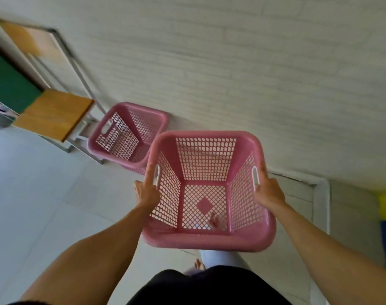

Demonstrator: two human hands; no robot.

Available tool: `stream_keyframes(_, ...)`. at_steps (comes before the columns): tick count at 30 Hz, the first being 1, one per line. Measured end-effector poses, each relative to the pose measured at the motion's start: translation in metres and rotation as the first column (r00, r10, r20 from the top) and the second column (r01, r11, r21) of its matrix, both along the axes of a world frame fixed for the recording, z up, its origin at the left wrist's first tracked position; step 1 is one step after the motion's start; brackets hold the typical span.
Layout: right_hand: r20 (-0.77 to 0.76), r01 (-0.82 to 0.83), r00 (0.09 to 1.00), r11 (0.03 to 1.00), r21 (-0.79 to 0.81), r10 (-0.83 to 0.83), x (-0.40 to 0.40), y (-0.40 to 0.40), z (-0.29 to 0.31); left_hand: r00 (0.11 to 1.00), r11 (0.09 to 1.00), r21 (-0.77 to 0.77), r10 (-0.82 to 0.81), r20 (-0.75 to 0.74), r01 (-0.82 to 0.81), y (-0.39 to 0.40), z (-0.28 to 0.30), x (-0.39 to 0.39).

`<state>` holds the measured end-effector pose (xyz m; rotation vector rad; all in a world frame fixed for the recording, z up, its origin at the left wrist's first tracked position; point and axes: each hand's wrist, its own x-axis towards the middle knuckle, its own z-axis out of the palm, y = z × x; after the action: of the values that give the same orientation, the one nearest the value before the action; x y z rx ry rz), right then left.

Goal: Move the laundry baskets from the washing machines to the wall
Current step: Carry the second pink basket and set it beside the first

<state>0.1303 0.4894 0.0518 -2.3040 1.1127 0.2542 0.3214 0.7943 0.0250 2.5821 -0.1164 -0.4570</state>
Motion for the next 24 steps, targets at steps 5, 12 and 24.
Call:
stream_keyframes(5,-0.028,-0.029,0.999,0.998,0.061,0.030,0.072,-0.003,-0.022,0.999,1.000,0.022,0.020,-0.028,-0.019,0.001,-0.017,0.064)
stream_keyframes(12,-0.136,-0.018,0.990,0.986,0.163,0.041,0.142,-0.024,-0.052,0.987,0.992,0.019,0.127,-0.097,-0.126,-0.028,-0.053,0.151)
stream_keyframes(24,-0.263,0.115,0.963,0.970,0.213,-0.056,0.195,-0.055,-0.142,0.950,0.972,0.197,-0.063,-0.304,0.127,-0.079,-0.131,0.251)
